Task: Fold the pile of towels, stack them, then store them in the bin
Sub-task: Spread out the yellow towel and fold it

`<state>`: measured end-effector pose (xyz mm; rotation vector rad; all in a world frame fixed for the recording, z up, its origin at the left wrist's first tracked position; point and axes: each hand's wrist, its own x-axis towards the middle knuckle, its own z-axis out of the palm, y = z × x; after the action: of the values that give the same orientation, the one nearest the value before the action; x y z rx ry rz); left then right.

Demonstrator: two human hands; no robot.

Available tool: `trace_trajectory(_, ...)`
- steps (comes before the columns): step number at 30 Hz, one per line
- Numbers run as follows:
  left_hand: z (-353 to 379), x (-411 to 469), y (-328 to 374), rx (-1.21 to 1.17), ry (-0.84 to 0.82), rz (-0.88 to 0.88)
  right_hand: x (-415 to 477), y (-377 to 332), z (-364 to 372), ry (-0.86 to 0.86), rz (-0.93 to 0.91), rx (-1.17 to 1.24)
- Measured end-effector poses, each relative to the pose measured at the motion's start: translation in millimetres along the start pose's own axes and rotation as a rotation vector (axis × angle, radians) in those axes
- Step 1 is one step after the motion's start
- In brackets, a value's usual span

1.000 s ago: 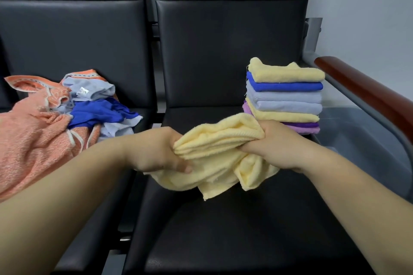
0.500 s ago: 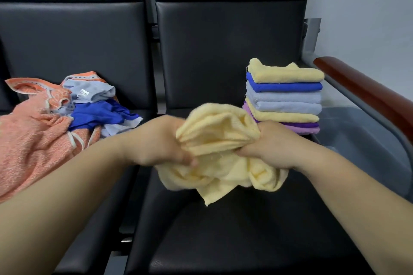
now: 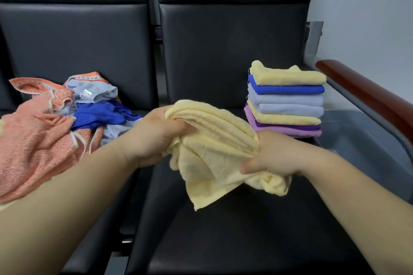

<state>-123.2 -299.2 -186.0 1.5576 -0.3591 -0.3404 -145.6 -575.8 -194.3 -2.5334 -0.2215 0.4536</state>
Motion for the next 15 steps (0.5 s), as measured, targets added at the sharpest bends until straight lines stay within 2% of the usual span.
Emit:
trace_trajectory(2, 4, -1, 2, -0.039, -0.069, -0.037, 3, 3, -3, 0.096, -0.01, 0.074)
trace_trajectory(3, 4, -2, 5, 0.051, -0.1, -0.034, 5, 6, -6, 0.158, -0.016, 0.141)
trace_trajectory(4, 4, -4, 7, 0.264, -0.125, -0.017, 5, 9, -9, 0.203, -0.019, 0.226)
trace_trajectory(6, 2, -5, 9, 0.769, -0.149, -0.039, 1, 10, -14, 0.189, -0.066, 0.413)
trace_trajectory(7, 1, -4, 7, 0.888, -0.142, -0.056, -1, 10, -14, 0.149, -0.107, 0.49)
trace_trajectory(10, -8, -3, 4, 0.844, -0.037, -0.082, -3, 6, -4, 0.069, -0.132, 0.666)
trace_trajectory(12, -18, -4, 5, 0.839, 0.001, -0.063, 0, 5, 1, 0.034, -0.146, 0.607)
trace_trajectory(15, -29, -8, 8, 0.904, -0.038, -0.09, 2, 4, 1, -0.047, -0.112, 0.266)
